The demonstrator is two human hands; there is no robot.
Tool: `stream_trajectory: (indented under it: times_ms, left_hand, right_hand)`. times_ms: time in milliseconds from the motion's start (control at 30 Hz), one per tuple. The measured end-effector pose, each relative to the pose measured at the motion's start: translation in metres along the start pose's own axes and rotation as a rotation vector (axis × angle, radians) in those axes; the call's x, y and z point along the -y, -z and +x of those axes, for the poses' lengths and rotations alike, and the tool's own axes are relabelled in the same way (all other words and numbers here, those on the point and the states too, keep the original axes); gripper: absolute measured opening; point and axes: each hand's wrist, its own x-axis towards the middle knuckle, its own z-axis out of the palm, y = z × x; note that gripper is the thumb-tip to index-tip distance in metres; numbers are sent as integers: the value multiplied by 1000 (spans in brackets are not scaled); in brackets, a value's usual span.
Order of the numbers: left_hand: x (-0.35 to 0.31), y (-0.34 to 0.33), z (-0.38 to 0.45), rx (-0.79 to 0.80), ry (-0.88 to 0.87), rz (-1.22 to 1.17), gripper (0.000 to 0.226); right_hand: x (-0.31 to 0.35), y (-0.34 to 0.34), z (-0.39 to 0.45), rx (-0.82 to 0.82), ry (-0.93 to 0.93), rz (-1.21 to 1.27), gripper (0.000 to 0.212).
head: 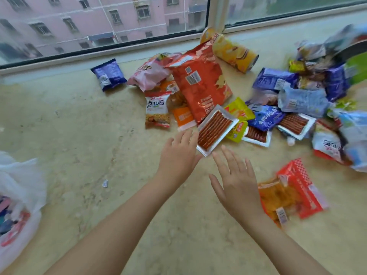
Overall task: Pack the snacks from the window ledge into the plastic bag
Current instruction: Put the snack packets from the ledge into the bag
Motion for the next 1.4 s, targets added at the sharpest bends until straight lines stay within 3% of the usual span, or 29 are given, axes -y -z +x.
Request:
stream_trajectory:
  times_ms: [200,400,533,633,767,867,1133,1333,1400]
  left_hand:
    - [-43,-17,58,62,156,-233,76]
    - [-43,-14,70,57,243,-264,87]
    - [-35,-4,59,62,382,-475,36]
    - [-30,-6,47,149,609,-826,14]
    - [-29,-16,36,106,844,-1238,14]
    - [-38,-18,33,91,891,-1386,22]
    - [-49,-17,35,68,1015,-1546,18]
    - [-29,-12,29,50,1016,-1529,18]
    - [-21,-7,28,76,1002,-1521,21]
  right_hand:
    - [-39,0,4,53,-104,40,51]
    - [-65,-5,34,67,-173,63,55]
    - [-73,-10,52,79,-176,89,55]
    - [-78,-15,70,88,-194,110,57]
    - [-76,-19,89,135,-257,210,57]
    - [-65,-15,87,107,-254,247,54]
    - [-60,-17,83,267,-716,819,50]
    - [-62,1,85,29,-842,1060,32]
    - [-57,6,84,52,-872,1203,34]
